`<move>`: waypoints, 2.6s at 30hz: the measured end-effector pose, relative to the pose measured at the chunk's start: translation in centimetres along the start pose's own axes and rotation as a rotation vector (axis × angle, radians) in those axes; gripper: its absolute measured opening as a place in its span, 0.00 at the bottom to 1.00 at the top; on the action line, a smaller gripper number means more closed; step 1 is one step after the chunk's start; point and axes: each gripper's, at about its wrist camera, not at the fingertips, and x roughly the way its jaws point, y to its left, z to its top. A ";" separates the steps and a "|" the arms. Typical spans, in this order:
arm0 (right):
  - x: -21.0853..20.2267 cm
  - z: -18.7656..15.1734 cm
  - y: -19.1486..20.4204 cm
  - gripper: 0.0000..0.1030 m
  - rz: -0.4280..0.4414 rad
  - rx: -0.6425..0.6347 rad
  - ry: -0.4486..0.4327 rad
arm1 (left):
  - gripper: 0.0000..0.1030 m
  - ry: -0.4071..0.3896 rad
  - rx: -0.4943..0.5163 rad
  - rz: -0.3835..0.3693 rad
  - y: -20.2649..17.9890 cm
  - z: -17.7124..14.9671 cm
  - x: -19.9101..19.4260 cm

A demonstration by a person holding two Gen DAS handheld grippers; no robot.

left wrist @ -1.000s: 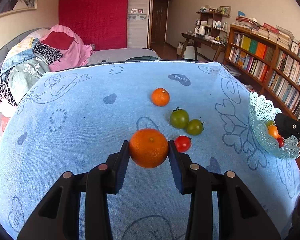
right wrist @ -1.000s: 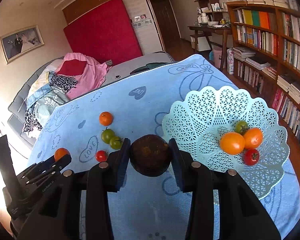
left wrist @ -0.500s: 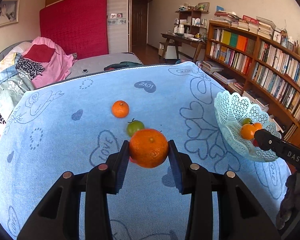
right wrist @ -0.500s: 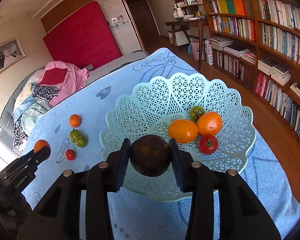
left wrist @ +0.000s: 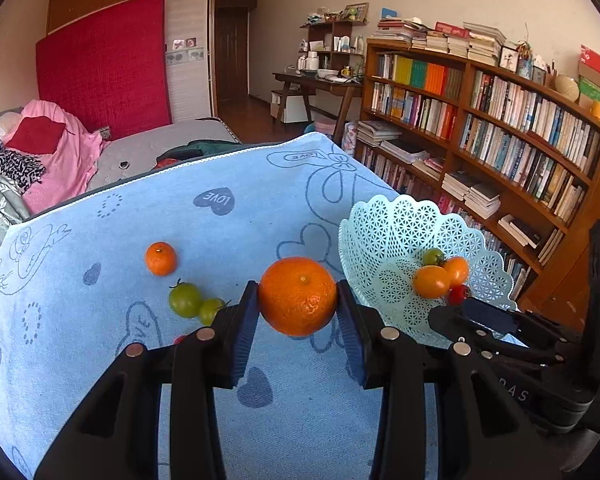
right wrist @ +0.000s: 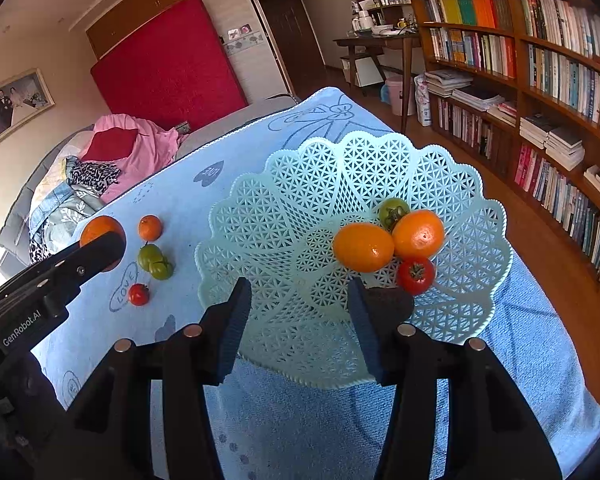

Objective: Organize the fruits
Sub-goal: 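Carry the dark brown fruit into the basket with right tool and open, then lower the round orange into the basket with left tool and open, then move right tool to a green tomato and close on it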

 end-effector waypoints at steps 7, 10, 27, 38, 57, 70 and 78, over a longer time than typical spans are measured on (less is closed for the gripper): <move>-1.6 0.0 0.0 0.50 -0.077 -0.034 -0.058 | 0.38 0.013 0.030 -0.109 -1.7 0.6 1.1; -2.0 -0.1 -0.3 0.50 -0.100 -0.038 -0.067 | 0.39 0.021 0.037 -0.157 -2.4 0.5 1.5; -1.9 0.0 -0.9 0.50 -0.122 -0.011 -0.061 | 0.73 0.005 0.048 -0.147 -2.1 0.4 1.8; -1.6 0.2 0.2 0.53 -0.115 -0.027 -0.059 | 0.89 0.002 -0.008 -0.092 0.1 0.1 1.3; -1.0 0.0 6.1 0.55 -0.009 -0.130 -0.058 | 0.89 -0.016 -0.142 0.073 9.4 0.1 -0.7; 1.5 -0.6 12.0 0.55 0.098 -0.232 -0.015 | 0.89 -0.033 -0.240 0.144 15.2 -0.3 -2.1; 5.6 -0.9 15.7 0.55 0.148 -0.289 0.058 | 0.89 -0.009 -0.286 0.153 17.1 -1.7 -1.7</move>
